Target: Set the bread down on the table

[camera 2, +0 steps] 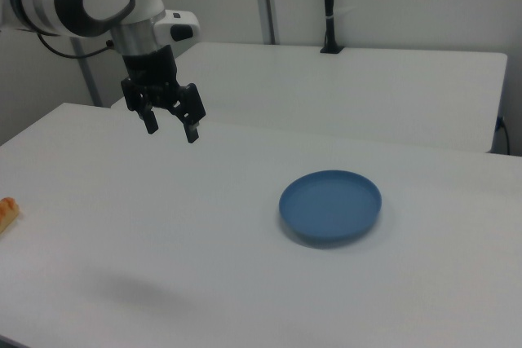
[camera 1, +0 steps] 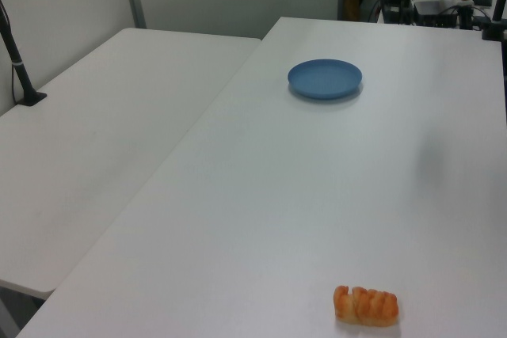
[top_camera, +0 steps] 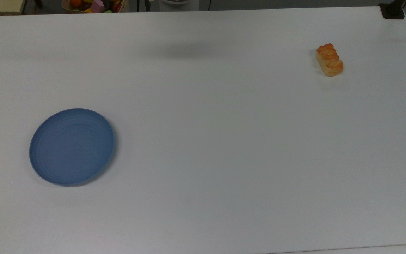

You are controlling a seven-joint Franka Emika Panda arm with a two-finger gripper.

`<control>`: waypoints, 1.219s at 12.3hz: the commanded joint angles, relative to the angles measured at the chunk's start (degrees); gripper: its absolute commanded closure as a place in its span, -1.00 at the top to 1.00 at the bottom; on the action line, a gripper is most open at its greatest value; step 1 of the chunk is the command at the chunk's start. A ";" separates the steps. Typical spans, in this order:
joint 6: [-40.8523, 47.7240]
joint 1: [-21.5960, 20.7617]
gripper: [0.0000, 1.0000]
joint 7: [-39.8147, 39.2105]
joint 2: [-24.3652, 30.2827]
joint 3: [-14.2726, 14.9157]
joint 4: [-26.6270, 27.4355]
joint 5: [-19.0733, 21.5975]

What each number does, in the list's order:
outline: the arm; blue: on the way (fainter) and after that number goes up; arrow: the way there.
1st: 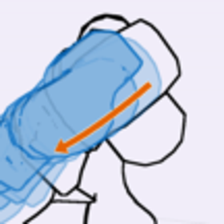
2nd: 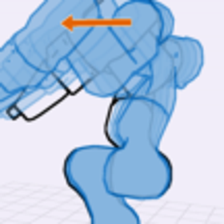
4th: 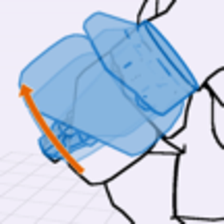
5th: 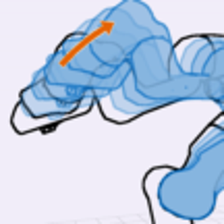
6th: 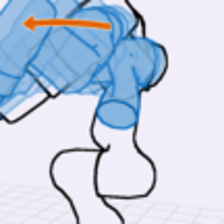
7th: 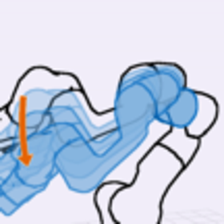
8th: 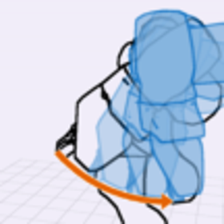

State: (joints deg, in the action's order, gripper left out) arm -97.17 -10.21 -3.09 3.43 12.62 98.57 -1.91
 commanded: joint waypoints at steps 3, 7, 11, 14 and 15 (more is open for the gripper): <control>0.05 8.36 1.00 0.10 -0.43 -9.72 1.01 1.21; 0.31 8.10 1.00 0.10 -0.70 -9.72 1.01 1.21; -0.04 7.75 1.00 0.19 -3.77 -9.72 -1.26 1.30; 0.05 7.75 1.00 1.76 -7.20 -9.72 -5.84 1.56; -0.13 7.66 1.00 2.81 -7.20 -9.72 -5.84 1.91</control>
State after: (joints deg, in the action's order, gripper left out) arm -97.24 -2.84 -2.72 -1.71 3.28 95.77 -1.78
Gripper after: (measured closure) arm 0.000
